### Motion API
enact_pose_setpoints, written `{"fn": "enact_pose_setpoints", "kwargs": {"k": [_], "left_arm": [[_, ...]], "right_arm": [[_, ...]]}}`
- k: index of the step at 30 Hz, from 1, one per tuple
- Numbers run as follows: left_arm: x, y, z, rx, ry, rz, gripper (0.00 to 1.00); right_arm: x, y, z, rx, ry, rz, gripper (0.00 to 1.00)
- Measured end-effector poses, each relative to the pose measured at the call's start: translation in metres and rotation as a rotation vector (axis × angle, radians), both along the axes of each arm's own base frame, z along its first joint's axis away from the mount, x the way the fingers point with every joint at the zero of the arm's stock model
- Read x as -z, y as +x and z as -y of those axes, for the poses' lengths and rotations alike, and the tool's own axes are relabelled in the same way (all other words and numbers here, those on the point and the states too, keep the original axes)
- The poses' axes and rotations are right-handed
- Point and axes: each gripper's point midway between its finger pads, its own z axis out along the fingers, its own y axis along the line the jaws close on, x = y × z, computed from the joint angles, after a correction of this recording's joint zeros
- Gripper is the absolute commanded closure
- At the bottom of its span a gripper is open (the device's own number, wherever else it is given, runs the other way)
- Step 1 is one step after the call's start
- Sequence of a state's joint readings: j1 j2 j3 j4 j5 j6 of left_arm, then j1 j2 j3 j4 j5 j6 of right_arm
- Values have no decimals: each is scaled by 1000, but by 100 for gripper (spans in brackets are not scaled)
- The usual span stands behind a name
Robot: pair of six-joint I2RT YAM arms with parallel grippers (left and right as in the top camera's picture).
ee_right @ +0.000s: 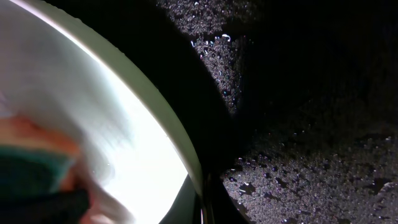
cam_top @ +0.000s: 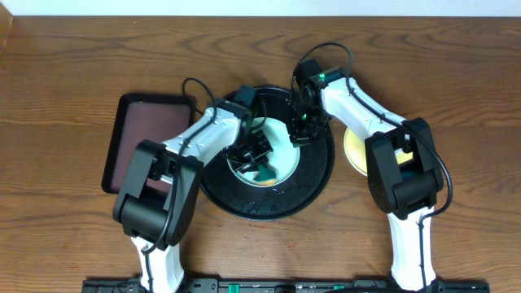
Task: Clean dirty plates on tray and stack at the side
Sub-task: 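Scrub the green plate's red stain with the left gripper's sponge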
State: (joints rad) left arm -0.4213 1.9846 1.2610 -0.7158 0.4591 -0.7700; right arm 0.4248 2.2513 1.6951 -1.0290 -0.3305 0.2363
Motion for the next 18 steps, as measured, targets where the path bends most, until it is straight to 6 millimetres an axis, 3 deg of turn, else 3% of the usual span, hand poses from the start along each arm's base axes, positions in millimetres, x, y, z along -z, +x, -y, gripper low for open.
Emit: {"fn": "enact_pose_setpoints", "kwargs": {"k": [5, 10, 14, 18], "left_arm": [[1, 22, 3, -1, -1, 100, 93], [2, 44, -16, -87, 79, 165, 93], [2, 40, -32, -141, 135, 126, 92], [2, 15, -36, -137, 143, 9, 93]], "right_arm": [[0, 0, 0, 0, 0, 0, 99], [0, 0, 0, 0, 2, 0, 99], [0, 0, 0, -2, 3, 1, 99], [0, 0, 0, -3, 3, 1, 99]]}}
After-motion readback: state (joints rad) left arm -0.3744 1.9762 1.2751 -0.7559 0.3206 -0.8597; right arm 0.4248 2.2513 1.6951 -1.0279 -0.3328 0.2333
